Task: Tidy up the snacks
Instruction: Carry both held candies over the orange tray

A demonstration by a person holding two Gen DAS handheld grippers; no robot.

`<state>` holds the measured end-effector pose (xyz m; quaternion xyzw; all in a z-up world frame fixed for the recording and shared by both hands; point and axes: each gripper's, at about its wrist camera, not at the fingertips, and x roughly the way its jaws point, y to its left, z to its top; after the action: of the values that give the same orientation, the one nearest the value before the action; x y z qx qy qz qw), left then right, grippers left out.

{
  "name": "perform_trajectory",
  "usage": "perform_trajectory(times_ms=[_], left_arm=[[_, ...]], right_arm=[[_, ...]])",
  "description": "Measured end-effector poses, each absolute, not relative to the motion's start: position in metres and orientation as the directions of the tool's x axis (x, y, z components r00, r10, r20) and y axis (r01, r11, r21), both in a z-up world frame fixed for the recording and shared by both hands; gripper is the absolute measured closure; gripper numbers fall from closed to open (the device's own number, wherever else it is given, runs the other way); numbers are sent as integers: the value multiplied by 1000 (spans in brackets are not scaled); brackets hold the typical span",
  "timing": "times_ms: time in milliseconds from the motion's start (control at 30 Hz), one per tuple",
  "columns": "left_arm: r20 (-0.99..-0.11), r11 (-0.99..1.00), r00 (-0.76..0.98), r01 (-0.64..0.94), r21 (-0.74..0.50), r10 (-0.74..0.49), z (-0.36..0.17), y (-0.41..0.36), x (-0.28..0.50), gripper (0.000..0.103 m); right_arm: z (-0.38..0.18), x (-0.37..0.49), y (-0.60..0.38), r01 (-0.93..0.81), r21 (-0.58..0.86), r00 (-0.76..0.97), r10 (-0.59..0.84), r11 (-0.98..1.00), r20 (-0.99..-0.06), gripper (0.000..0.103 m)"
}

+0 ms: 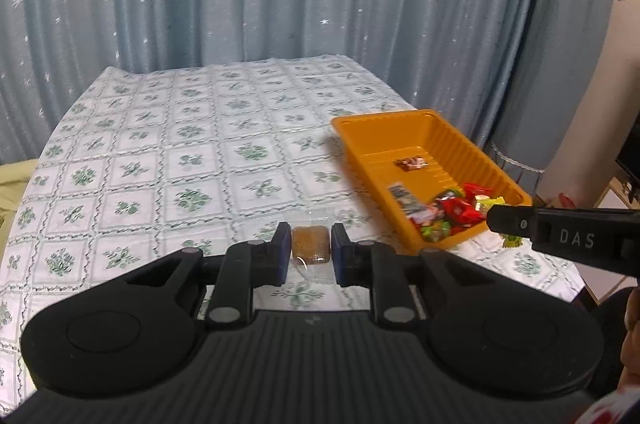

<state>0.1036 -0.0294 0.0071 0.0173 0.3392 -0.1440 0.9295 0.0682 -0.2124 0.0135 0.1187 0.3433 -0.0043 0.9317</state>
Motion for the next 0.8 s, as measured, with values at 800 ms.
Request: perform_trajectory(times_ms=[800], left_arm=[[-629, 914, 699, 402, -48, -341, 16, -92, 99, 84]], right_arm=[[23, 43, -269, 221, 194, 768, -48, 956, -639, 81]])
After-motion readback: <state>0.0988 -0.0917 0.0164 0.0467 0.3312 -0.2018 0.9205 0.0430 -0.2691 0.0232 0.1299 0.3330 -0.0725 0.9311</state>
